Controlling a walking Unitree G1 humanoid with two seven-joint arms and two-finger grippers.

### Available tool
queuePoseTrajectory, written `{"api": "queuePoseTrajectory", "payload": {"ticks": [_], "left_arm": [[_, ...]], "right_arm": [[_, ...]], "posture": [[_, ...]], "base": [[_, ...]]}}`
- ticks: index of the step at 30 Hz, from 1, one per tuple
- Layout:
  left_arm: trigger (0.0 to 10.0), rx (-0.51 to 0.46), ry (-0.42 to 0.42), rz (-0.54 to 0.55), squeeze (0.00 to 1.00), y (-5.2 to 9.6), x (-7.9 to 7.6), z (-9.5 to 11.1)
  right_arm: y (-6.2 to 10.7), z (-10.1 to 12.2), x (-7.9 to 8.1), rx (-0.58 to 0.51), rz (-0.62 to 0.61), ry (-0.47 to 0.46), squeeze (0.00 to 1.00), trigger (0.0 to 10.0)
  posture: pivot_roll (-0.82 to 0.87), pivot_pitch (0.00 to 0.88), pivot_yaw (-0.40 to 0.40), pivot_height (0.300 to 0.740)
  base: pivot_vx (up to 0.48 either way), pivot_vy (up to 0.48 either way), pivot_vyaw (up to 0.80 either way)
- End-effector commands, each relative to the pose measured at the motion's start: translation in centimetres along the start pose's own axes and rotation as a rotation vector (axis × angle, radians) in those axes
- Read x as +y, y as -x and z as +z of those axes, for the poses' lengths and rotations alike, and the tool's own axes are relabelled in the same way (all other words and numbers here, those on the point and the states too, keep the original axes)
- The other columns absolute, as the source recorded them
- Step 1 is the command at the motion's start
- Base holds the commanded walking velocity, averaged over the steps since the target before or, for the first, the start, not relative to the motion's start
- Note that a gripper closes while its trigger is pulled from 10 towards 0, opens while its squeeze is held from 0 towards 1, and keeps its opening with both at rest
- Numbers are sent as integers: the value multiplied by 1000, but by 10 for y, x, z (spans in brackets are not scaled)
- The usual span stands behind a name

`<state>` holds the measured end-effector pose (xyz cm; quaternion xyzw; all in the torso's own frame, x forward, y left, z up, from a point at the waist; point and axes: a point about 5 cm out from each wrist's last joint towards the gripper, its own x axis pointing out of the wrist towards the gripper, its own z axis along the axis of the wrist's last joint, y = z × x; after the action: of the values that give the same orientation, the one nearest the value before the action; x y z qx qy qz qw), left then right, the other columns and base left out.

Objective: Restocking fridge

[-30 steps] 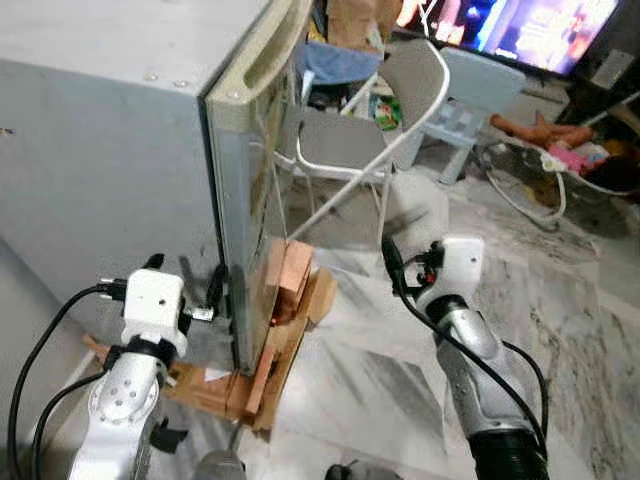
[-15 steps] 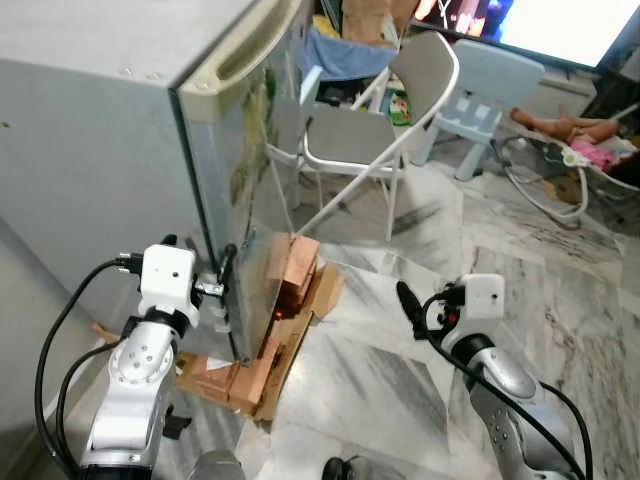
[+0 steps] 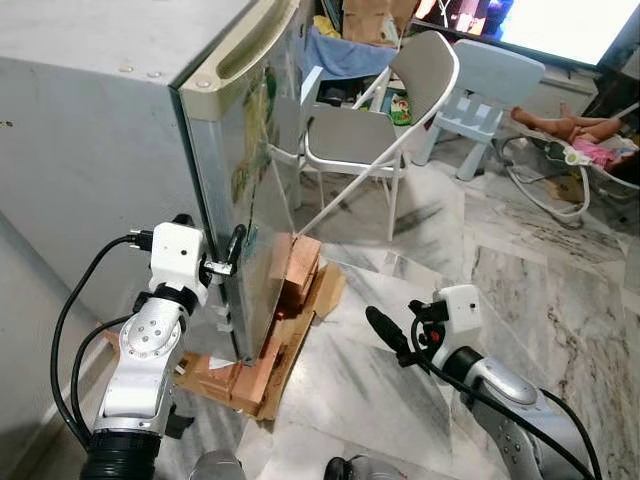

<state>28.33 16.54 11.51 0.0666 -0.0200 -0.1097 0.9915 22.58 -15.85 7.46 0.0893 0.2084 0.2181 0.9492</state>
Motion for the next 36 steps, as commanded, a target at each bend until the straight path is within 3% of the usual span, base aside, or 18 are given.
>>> {"api": "queuePoseTrajectory", "payload": {"ticks": [1,6,10,14,21,25,29,33,36], "left_arm": [[10000,-11,19,-51,0,-1,-8,4],[10000,3,17,-131,0,5,-17,2],[10000,9,1,-134,0,5,-17,0],[10000,11,0,-141,0,-1,-16,0],[10000,27,-71,-96,0,-11,-6,-1],[10000,21,-68,-117,0,-21,-5,1],[10000,-2,-75,-138,0,-44,-12,11],[10000,-68,-52,-273,0,-63,-33,33],[10000,-101,-66,-345,0,-68,-44,45]], "right_arm": [[1,-2,-4,14,-15,0,0,10000],[-2,-4,-1,24,-1,-1,0,10000],[-3,-4,-1,26,0,-5,0,10000],[-5,-5,0,27,7,-2,0,10000],[-4,-4,1,17,4,3,0,10000],[-4,-4,1,13,6,2,0,10000],[-5,-5,2,14,27,5,0,10000],[-7,-5,4,14,42,11,0,10000],[-7,-5,4,17,48,13,0,10000]], "posture": [[111,54,-95,740],[112,57,-94,740],[113,58,-94,740],[108,55,-92,740],[97,52,-83,740],[97,50,-81,740],[99,44,-83,740],[98,33,-87,740],[98,32,-87,740]], "base": [[0,0,0],[0,0,0],[0,0,0],[0,0,0],[0,0,0],[0,0,0],[0,0,0],[0,0,0],[0,0,0]]}}
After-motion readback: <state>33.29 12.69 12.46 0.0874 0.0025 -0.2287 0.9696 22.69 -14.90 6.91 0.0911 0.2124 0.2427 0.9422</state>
